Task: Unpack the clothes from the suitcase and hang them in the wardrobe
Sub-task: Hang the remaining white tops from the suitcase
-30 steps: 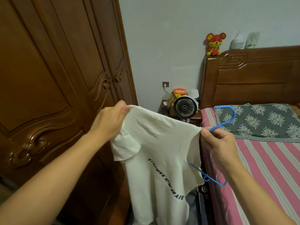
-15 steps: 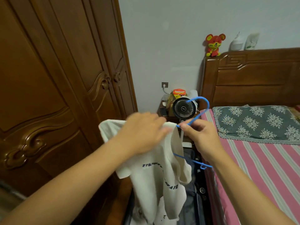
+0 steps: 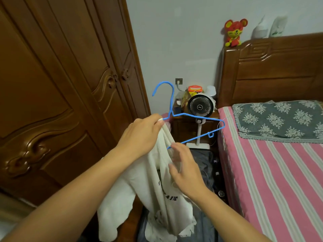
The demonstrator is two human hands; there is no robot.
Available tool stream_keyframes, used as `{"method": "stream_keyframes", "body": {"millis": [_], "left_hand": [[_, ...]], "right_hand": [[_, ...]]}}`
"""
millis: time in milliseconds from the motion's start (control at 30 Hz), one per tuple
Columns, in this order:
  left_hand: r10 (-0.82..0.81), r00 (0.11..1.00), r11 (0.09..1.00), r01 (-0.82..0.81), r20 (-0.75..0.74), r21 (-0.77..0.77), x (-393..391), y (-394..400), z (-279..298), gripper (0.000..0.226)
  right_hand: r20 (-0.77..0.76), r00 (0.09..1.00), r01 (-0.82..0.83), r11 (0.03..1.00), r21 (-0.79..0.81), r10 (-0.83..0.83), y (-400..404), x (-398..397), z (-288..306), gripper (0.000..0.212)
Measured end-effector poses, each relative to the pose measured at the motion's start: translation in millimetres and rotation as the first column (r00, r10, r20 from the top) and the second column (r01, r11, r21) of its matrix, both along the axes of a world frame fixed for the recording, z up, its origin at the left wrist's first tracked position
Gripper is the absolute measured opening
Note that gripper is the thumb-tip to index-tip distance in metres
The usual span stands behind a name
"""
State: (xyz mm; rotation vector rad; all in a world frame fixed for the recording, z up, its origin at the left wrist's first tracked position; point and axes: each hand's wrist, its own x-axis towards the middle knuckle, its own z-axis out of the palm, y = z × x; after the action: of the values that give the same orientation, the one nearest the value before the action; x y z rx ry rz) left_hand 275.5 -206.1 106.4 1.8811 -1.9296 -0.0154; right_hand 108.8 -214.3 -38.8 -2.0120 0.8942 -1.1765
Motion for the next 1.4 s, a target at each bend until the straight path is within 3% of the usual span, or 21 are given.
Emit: {"method": "stream_keyframes", "body": {"millis": [167,267,333,400,500,600,667,767,867,933,1033,1133,1300,1400], "left_hand": [[0.062,0.975,0.998,-0.062,-0.212,0.003,30,3,-12,0.026],[0.073,0.963,0.997,-0.079,-0.259,-0.014,35,8,-14,0.028],[0.03,0.962,0.998,-0.042,-0.273,-0.038,33,13,-9,0.034],[-0.014,0.959,0.998,-0.002,-0.283,-0.055,34,18,0,0.038],[0.007,0.988,0.995,-0.022,-0.153,-0.102,58,29,14,0.035],[0.009,0.973,0.999,0.001,0.229,-0.043,116,47,8,0.045],[-0.095,0.929,0.994,0.069,0.359,0.085,148,60,-9,0.053],[-0.139,0.896,0.988,0.099,0.422,0.116,166,66,-35,0.055],[-0.01,0.937,1.0,0.011,0.349,-0.002,168,61,-46,0.054],[0.042,0.982,0.998,-0.032,0.182,-0.059,168,60,-48,0.047],[0.022,1.0,0.991,-0.022,-0.002,-0.133,162,63,-42,0.04],[-0.011,1.0,0.977,0.013,0.007,-0.214,152,61,-39,0.041],[-0.142,0.981,0.975,0.161,0.13,-0.155,119,53,-39,0.037],[-0.011,0.991,0.979,0.038,0.135,-0.202,149,70,-35,0.034]], "right_hand": [[0.123,0.991,0.045,0.999,0.002,-0.045,14,15,-9,0.055],[0.121,0.992,-0.062,0.966,0.249,0.033,16,29,-10,0.058],[-0.077,0.969,-0.195,0.913,0.357,0.236,12,37,-17,0.067],[-0.326,0.872,-0.238,0.898,0.371,0.365,1,39,-31,0.072],[-0.61,0.71,-0.215,0.933,0.288,0.351,-24,12,-46,0.052],[-0.58,0.791,-0.193,0.979,0.064,0.194,-59,-47,-41,0.066],[-0.63,0.775,-0.193,0.969,-0.155,0.054,-76,-71,-21,0.065],[-0.629,0.777,-0.251,0.909,-0.332,-0.015,-76,-65,24,0.037],[-0.513,0.858,-0.26,0.843,-0.471,-0.022,-61,-36,50,0.016],[-0.43,0.903,-0.235,0.851,-0.47,0.012,-54,-12,56,0.017],[-0.476,0.878,-0.187,0.953,-0.238,0.054,-61,6,60,0.036],[-0.711,0.703,-0.205,0.952,-0.227,-0.018,-64,5,61,0.04],[-0.597,0.8,-0.293,0.907,-0.302,0.06,-46,50,79,0.033],[-0.472,0.881,-0.159,0.961,-0.224,0.036,-62,37,83,0.054]]}}
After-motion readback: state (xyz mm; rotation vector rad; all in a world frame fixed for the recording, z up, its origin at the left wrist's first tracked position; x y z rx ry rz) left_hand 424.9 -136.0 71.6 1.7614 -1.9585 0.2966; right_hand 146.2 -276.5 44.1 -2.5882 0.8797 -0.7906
